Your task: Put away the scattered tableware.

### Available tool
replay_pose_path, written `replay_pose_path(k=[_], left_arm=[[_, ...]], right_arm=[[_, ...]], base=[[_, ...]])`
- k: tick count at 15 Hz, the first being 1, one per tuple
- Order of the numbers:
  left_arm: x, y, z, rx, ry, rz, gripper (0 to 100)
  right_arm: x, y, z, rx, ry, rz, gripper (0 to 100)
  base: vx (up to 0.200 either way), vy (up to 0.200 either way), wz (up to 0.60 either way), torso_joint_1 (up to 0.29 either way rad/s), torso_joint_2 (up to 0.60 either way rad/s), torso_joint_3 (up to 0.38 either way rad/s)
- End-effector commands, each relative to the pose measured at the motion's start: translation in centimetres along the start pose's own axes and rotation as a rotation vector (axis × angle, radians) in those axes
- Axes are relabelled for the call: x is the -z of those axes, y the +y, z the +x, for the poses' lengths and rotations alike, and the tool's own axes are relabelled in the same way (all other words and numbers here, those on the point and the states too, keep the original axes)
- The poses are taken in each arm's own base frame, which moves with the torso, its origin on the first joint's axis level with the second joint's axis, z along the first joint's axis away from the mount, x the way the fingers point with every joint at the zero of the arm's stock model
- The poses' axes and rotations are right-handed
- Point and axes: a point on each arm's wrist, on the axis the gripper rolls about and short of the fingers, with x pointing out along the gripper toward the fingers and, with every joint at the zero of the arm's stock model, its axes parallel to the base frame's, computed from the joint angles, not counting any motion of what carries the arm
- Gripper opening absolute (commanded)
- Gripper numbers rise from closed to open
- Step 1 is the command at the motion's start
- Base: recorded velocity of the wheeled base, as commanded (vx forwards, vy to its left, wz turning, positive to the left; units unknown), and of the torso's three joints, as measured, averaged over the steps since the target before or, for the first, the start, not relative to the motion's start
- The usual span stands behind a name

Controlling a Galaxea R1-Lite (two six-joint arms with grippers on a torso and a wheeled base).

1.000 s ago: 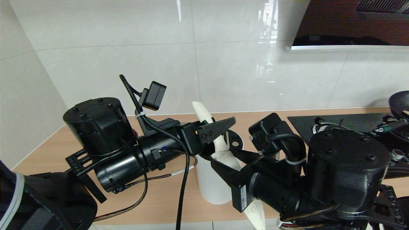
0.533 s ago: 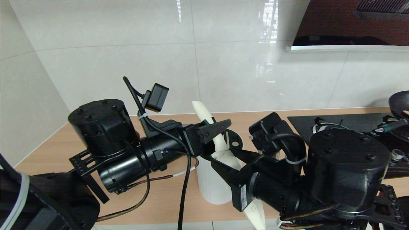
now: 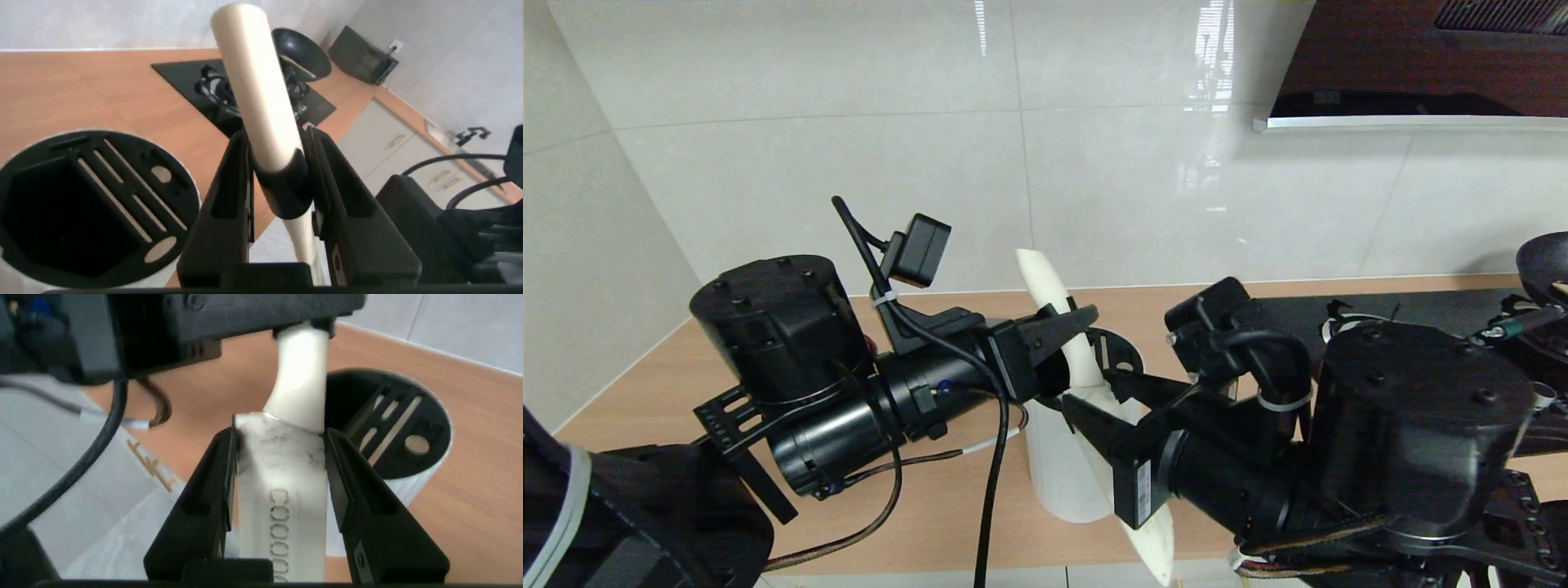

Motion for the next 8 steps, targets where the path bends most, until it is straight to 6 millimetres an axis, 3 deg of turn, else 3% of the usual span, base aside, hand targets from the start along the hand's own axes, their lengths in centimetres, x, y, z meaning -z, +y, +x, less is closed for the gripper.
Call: replay_pose_path(k=[1,4,5,8], left_arm=[[-0.1,-0.1,0.0,0.005,-0.007,0.002,0],[-0.2,-0.1,0.0,0.006,-0.009,0.003,0],[-0.3,-0.2,-0.1,0.007,-0.014,0.004,0],[-1.7,-1.1,-1.0,0.031,-0.069,0.024,0]], right_arm=[[0.1,0.0,0.0,0.009,0.002,-0.001,0],[0.0,0.0,0.0,0.012,0.001,-0.001,0],[-0.1,0.0,0.1,0.013,-0.004,0.002,100],[-0.9,-0.3,-0.4,0.021,-0.044,0.014,100]], base=[[0.000,0.000,0.00,0.000,0.00,0.000],[0.000,0.000,0.00,0.000,0.00,0.000],[0.000,0.000,0.00,0.000,0.00,0.000],[0.000,0.000,0.00,0.000,0.00,0.000]])
